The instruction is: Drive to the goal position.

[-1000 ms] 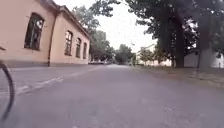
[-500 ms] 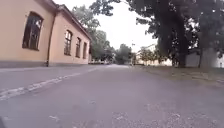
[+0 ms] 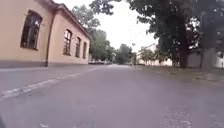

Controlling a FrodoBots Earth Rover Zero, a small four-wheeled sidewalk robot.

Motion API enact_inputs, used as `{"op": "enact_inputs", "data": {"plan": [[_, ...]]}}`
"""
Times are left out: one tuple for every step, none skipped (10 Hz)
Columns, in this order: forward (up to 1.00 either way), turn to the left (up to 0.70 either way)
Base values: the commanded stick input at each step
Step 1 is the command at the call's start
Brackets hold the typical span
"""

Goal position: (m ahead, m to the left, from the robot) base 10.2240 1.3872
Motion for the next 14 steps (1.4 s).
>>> {"op": "enact_inputs", "data": {"plan": [[0.45, 0.0], [0.45, 0.0], [0.45, 0.0], [0.45, 0.0], [0.45, 0.0], [0.45, 0.0], [0.45, 0.0], [0.45, 0.0], [0.45, 0.0], [0.45, 0.0], [0.45, 0.0], [0.45, 0.0], [0.45, 0.0], [0.45, 0.0]]}}
